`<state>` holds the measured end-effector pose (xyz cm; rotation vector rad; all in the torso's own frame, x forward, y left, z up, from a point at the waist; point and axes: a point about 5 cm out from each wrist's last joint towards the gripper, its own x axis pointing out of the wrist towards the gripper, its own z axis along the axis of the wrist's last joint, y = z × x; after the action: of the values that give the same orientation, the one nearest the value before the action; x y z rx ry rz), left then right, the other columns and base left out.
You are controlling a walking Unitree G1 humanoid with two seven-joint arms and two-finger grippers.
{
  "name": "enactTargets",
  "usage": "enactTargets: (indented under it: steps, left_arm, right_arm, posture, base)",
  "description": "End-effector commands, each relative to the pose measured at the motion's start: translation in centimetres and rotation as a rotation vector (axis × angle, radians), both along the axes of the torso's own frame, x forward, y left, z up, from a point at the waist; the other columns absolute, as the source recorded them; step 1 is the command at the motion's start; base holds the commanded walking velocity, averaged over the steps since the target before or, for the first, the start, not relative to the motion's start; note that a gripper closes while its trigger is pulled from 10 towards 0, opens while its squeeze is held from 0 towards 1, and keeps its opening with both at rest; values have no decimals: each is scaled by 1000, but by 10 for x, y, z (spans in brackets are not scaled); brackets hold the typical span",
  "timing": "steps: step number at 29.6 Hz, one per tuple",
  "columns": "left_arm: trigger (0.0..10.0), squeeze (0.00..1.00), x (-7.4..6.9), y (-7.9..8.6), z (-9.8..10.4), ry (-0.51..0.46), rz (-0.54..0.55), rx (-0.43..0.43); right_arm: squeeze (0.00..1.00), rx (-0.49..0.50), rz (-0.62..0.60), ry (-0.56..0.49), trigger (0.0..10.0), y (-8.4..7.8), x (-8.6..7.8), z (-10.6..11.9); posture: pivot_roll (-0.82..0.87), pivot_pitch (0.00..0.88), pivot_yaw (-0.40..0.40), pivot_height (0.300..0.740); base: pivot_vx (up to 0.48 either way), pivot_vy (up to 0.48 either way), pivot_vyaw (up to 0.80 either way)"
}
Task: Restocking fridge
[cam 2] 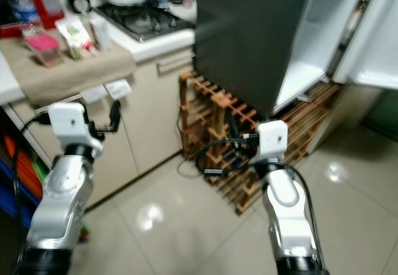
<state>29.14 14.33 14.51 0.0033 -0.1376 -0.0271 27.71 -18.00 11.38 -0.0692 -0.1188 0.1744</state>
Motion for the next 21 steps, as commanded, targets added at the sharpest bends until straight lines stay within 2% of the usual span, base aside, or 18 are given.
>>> enactTargets:
  steps: [1, 3, 6, 14, 21]
  left_arm:
    - [10000, 0, 3, 7, 0, 12, 25, 25]
    - [10000, 0, 6, 7, -1, 22, 36, 69]
    - [10000, 0, 8, 8, 0, 17, 55, 85]
    - [10000, 0, 0, 19, -16, 77, 105, 35]
    - [10000, 0, 0, 15, -13, 66, 93, 59]
  right_arm:
    - [0, 19, 24, -18, 10000, 7, 3, 5]
    - [0, 16, 24, -20, 10000, 7, 4, 5]
    - [0, 21, 18, -18, 10000, 6, 5, 5]
    - [0, 65, -37, 5, 10000, 1, 1, -2]
    - [0, 47, -17, 24, 10000, 9, 4, -3]
  posture:
    - [-68, 0, 13, 731]
    - [-72, 0, 15, 731]
    - [-75, 0, 14, 731]
    - [-62, 0, 0, 731]
    - [-61, 0, -8, 731]
  base:
    - [0, 0, 531]
    - [0, 0, 528]
    - [0, 0, 525]
    - [0, 0, 516]
    - [0, 0, 490]
